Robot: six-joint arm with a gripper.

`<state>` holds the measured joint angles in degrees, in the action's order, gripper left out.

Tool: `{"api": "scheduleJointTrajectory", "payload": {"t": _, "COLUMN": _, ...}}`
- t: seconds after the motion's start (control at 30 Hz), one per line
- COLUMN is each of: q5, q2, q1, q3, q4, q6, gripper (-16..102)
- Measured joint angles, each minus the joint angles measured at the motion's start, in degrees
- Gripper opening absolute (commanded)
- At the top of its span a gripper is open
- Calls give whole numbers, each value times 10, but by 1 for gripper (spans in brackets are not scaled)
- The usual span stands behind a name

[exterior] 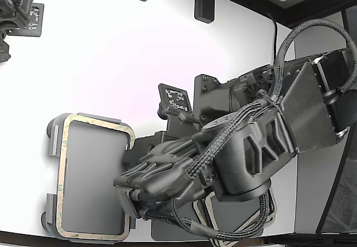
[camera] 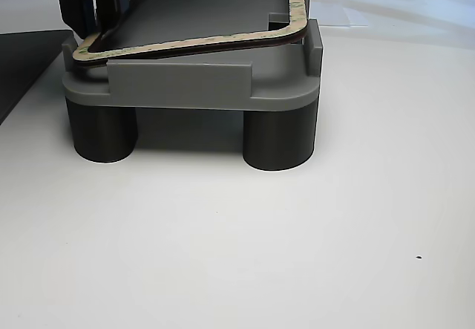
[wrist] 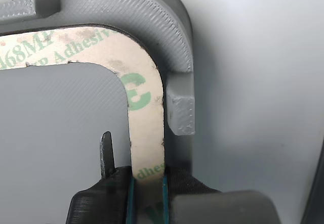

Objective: Move top rectangular frame to the holder.

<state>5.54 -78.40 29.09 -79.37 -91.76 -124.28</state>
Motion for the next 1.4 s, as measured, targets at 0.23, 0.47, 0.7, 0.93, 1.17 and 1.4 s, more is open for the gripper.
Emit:
{"api": "scheduleJointTrajectory", "payload": {"t": 0.23, "q5": -4, "q2": 1, "q1": 0, "q3": 0, "q4": -1, "q6": 2, "gripper": -11}}
{"api": "scheduleJointTrajectory", "payload": {"t": 0.47, "q5": -4, "q2": 1, "q1": 0, "q3": 0, "q4": -2, "q6": 4, "gripper": -11}}
{"api": "scheduleJointTrajectory", "payload": {"t": 0.7, "q5": -4, "q2": 5, "q1": 0, "q3": 0, "q4": -2, "q6": 6, "gripper": -11}}
{"api": "scheduleJointTrajectory", "payload": {"t": 0.93, "q5": -4, "q2": 7, "q1": 0, "q3": 1, "q4": -2, "q6": 8, "gripper": 1}}
{"api": "scheduleJointTrajectory", "payload": {"t": 1.17, "q5": -4, "q2": 22, "q1": 0, "q3": 33, "q4": -21, "q6": 11, "gripper": 100}}
{"api": "scheduleJointTrajectory", "payload": {"t": 1.4, "q5": 0, "q2": 23, "q1": 0, "q3": 56, "q4": -25, "q6": 25, "gripper": 100}}
